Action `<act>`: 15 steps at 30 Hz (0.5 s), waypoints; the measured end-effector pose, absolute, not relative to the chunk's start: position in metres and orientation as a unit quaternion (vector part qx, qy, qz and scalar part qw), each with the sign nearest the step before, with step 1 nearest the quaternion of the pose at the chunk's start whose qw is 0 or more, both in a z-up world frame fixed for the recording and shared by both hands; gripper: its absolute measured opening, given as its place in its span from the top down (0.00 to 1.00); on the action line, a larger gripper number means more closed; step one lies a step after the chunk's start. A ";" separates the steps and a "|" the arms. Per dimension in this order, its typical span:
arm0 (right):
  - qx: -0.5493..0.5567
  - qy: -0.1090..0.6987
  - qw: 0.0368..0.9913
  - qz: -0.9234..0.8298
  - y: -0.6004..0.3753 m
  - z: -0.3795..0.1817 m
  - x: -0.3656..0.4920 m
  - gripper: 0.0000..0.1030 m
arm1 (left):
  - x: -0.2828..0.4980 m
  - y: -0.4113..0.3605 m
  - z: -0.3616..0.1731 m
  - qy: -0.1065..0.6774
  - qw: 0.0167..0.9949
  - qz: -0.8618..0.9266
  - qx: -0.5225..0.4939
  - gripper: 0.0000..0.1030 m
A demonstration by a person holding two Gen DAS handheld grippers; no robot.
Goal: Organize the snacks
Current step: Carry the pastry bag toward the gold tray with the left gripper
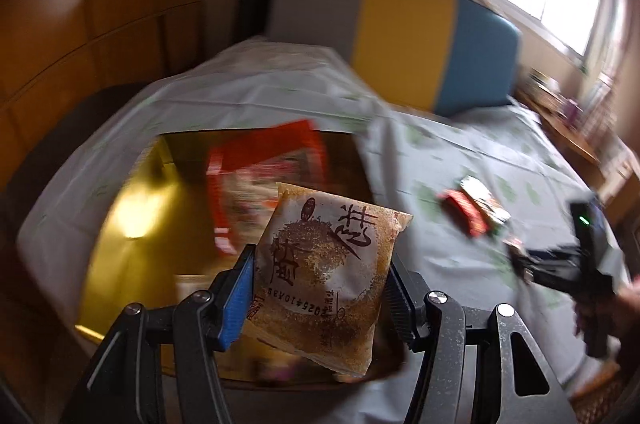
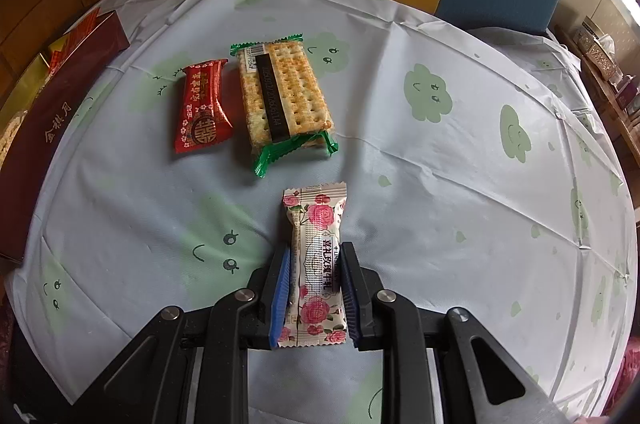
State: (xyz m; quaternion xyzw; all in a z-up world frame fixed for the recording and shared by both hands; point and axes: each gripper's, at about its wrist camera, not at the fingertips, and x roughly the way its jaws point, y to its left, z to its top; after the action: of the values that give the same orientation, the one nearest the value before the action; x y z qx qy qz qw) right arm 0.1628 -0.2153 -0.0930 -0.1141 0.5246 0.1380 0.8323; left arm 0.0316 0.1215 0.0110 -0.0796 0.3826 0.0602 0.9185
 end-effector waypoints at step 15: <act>-0.122 0.523 0.833 0.133 -0.213 -0.092 0.161 0.77 | 0.115 0.233 -0.029 0.432 0.878 0.161 -0.131 0.41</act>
State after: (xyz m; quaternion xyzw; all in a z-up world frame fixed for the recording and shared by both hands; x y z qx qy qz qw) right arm 0.1615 -0.2134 -0.0921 -0.1222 0.5232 0.1325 0.8329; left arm 0.1145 0.2328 -0.0288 -0.1313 0.4316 0.1614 0.8777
